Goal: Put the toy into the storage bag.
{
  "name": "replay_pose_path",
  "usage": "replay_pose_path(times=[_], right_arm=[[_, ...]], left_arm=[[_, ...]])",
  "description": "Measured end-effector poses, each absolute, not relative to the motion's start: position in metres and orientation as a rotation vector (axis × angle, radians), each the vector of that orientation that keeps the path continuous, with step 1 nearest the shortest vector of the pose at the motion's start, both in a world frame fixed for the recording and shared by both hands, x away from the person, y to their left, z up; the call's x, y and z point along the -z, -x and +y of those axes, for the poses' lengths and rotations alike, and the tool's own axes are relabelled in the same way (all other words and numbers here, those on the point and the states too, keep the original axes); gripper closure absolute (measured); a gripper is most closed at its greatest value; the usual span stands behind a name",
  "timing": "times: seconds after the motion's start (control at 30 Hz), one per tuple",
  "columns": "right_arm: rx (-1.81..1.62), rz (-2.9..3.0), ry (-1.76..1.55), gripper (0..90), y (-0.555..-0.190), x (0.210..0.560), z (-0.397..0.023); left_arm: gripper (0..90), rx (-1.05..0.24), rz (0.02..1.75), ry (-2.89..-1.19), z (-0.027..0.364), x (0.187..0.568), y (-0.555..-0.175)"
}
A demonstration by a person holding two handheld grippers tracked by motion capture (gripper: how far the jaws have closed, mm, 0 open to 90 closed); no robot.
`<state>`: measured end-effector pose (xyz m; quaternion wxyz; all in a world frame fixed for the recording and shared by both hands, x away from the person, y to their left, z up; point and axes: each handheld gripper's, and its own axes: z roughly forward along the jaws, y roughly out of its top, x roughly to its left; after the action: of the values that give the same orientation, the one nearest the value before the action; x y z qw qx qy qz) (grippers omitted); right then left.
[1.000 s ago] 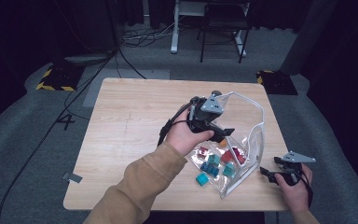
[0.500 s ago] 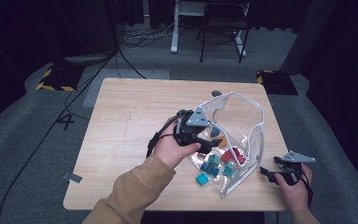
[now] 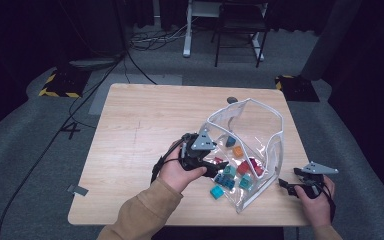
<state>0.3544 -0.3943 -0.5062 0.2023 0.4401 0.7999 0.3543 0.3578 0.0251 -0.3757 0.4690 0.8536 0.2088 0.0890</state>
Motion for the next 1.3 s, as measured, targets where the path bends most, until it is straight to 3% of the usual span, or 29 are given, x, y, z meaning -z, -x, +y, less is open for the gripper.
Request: replay_pose_path(times=[1.3], right_arm=[[-0.989, 2.231, -1.229, 16.0, -0.355, 0.506, -0.394]], left_arm=[[31.0, -0.039, 0.550, -2.190, 0.009, 0.491, -0.339]])
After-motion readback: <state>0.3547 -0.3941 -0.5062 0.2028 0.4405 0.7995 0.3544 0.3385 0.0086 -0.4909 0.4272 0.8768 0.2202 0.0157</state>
